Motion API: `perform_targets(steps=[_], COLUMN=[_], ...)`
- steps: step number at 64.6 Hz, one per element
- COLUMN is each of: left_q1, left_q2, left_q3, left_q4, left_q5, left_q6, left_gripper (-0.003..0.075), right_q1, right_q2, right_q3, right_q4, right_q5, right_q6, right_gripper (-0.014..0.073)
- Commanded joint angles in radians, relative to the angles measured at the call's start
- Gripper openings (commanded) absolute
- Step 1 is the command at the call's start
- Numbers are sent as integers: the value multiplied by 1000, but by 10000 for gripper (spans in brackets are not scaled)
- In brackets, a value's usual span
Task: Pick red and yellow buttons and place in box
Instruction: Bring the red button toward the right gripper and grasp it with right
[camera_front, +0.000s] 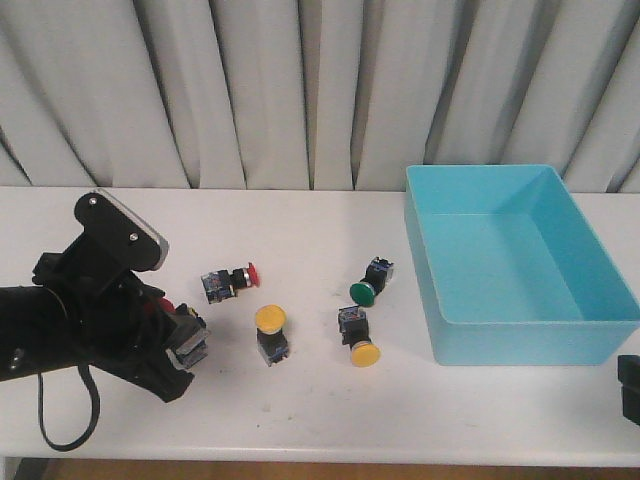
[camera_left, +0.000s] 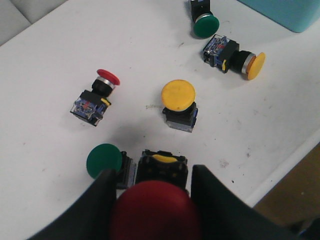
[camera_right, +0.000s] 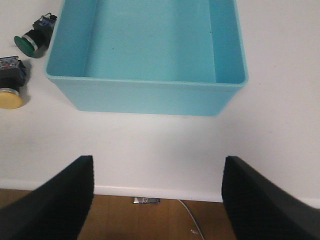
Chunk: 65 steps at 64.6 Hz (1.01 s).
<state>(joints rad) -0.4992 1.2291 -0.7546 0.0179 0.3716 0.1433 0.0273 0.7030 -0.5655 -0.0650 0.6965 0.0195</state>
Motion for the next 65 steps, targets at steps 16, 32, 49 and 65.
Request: perform_targets(steps=[16, 32, 49, 65], left_q1=[-41, -41, -41, -41], left_q2=[-30, -28, 6, 22], left_q3=[-128, -165, -165, -165], left_q4=[-415, -819, -1166, -1272], left_q5=[158, 263, 354, 403], left_q6=[460, 1027, 1464, 1613], left_gripper=[164, 164, 164, 164], right_q1=[-2, -2, 173, 423], right_q2=[124, 297, 436, 492], right_q3=[-111, -193, -229, -266], right_q4=[265, 635, 831, 840], right_q5=[40, 181, 214, 47], right_q6=[-345, -823, -1282, -1441], right_gripper=[509, 509, 509, 509])
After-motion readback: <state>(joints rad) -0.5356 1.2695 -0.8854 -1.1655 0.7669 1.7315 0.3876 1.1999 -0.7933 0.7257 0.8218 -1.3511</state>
